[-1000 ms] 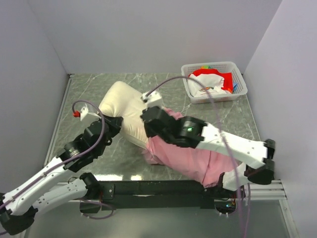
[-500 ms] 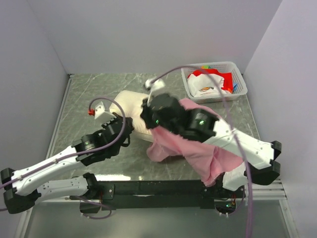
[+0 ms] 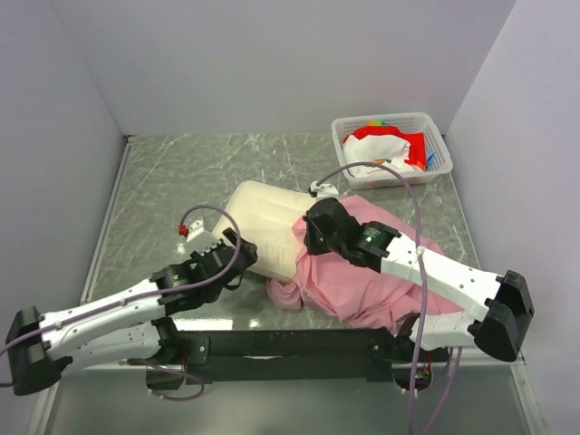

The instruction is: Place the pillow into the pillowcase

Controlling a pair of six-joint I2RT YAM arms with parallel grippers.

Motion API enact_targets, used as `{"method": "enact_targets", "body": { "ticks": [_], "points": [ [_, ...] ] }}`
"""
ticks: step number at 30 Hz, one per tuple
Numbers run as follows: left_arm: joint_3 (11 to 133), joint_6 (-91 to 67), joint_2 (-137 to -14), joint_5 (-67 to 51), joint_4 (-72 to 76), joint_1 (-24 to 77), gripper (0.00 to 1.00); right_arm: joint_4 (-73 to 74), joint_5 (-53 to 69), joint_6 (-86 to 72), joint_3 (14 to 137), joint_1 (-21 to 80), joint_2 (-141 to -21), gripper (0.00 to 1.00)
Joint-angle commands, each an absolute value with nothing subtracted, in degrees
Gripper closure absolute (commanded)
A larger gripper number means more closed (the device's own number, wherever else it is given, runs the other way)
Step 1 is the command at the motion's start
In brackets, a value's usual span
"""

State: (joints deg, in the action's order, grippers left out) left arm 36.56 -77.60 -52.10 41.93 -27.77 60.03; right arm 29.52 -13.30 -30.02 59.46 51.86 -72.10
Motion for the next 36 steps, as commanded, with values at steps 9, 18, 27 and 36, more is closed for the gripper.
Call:
{"method": "enact_targets", "body": {
  "ticks": [9,18,27,36],
  "points": [
    [25.9,-88.6,-37.2,39.9,-32.8,59.9,0.01,29.6,-20.5,-30.2,61.6,59.7,-68.8,0.52],
    [20.7,-77.4,-49.7,33.7,-10.8,42.6,0.0,31.2,-36.3,-41.6,59.6,80.9,-71.7,0.44],
    [22.4,-71.0,-50.4,37.5,-6.2,42.5,0.01,29.1,-44.1,-51.1,47.2,81.7,-73.5,0.37],
    [26.4,-75.4,-65.2,42.9,-6.9,40.2,0.1,27.4,-41.9,-50.3,46.8,81.9,-78.6,0.47]
  ]
}}
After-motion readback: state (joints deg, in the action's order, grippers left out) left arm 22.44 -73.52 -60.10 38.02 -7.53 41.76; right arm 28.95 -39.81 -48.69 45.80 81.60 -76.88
